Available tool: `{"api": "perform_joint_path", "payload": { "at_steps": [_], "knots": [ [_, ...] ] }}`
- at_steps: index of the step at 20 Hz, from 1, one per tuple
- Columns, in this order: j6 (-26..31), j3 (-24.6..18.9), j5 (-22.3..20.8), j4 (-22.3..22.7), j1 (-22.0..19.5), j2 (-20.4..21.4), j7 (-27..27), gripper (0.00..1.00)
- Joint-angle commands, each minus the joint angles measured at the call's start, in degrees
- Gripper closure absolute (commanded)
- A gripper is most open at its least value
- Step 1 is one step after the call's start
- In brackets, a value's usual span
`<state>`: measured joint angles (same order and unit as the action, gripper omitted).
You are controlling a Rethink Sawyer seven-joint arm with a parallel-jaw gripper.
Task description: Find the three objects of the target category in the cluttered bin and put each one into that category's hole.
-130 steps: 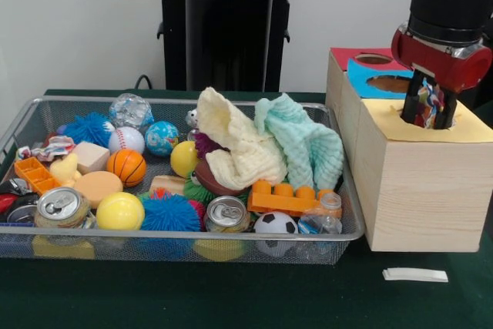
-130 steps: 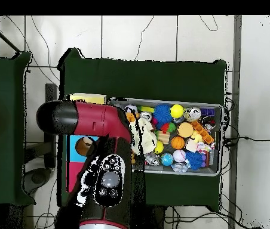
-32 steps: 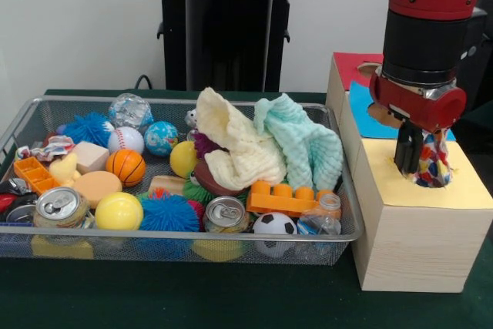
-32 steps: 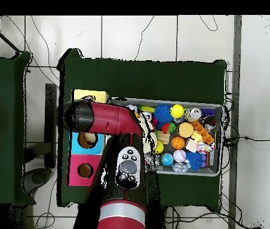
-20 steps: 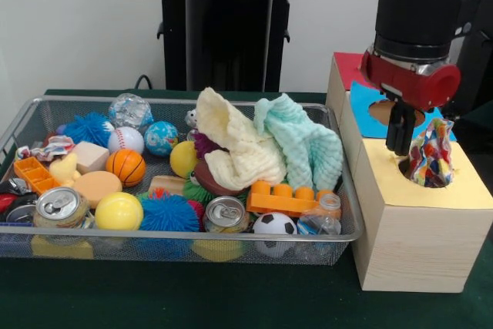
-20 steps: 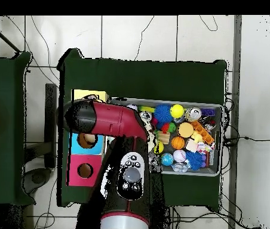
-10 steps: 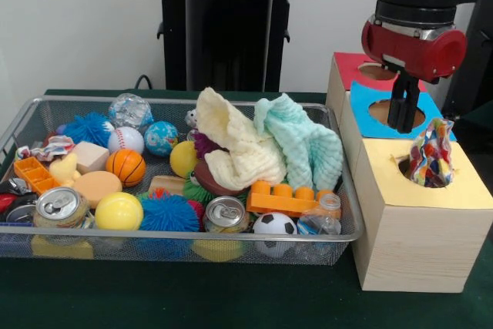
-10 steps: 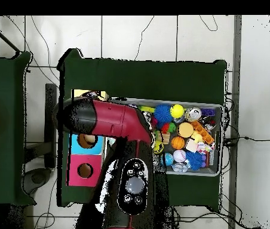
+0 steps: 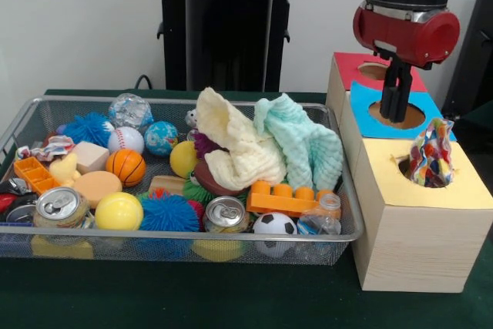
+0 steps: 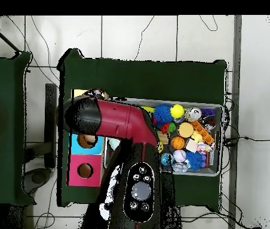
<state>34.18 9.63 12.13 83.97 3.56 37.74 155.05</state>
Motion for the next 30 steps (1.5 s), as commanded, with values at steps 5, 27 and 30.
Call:
{"api": "perform_joint_path", "payload": {
  "at_steps": [5,27,30],
  "knots": [
    [2.35,-2.66,0.89,10.76,0.11,-0.46,5.69,1.0],
    [0.44,-1.08,0.95,15.57,4.7,1.7,7.35,1.0],
    [0.94,-1.18,1.45,15.66,4.58,2.25,7.13,1.0]
  ]
}}
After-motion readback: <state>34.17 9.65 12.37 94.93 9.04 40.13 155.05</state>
